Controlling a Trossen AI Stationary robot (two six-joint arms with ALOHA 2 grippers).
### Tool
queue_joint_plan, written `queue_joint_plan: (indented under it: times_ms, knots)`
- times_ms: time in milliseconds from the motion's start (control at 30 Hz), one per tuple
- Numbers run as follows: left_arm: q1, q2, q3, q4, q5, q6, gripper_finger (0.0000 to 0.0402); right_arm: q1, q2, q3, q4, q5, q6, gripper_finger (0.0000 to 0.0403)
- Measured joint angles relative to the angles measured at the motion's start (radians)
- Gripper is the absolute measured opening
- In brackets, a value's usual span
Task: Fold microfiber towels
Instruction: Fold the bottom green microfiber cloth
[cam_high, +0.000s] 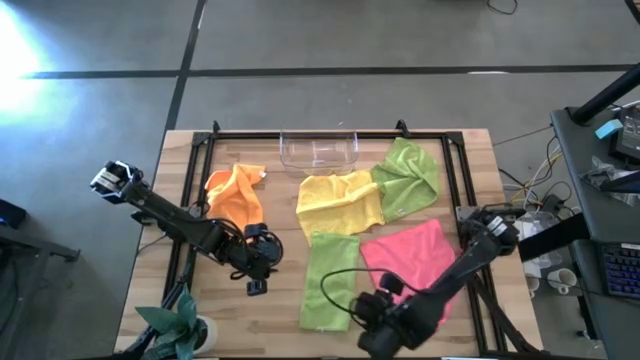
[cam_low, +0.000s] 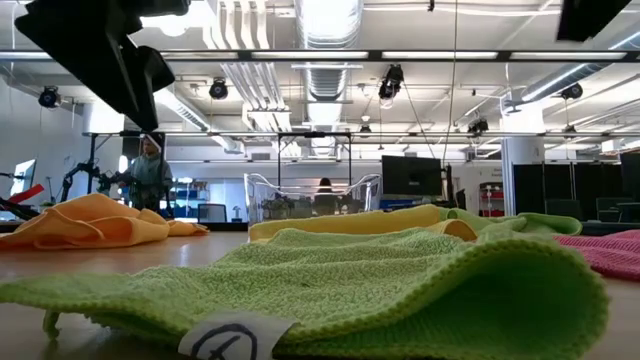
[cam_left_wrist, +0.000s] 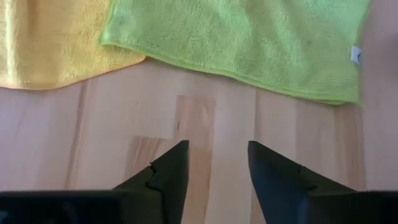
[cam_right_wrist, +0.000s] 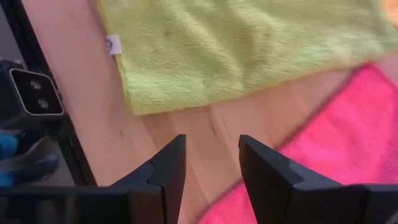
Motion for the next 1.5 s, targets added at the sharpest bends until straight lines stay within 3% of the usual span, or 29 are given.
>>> queue_joint_plan:
  times_ms: [233, 533, 833, 1000, 1200, 1500]
  knots:
    - [-0.024, 0.008, 0.001, 0.134, 0.114, 0.0, 0.018, 0.098, -0.024, -0.039, -0.012, 0.07, 0.078, 0.0139]
    - [-0.18, 0.107, 0.015, 0.363, 0.08, 0.071, 0.018, 0.153, 0.006, -0.05, 0.053, 0.063, -0.003, 0.0139]
    - [-0.257, 0.352, 0.162, 0.357, 0.018, 0.214, 0.018, 0.129, 0.046, -0.05, 0.204, 0.064, -0.29, 0.0139]
    - [-0.265, 0.467, 0.242, 0.347, -0.071, 0.271, 0.018, 0.109, 0.07, -0.05, 0.247, 0.072, -0.415, 0.0139]
    - [-0.264, 0.546, 0.296, 0.352, -0.089, 0.272, 0.018, 0.099, 0.097, -0.05, 0.299, 0.071, -0.506, 0.0139]
    - [-0.261, 0.592, 0.307, 0.351, -0.125, 0.265, 0.018, 0.089, 0.1, -0.052, 0.323, 0.072, -0.506, 0.0139]
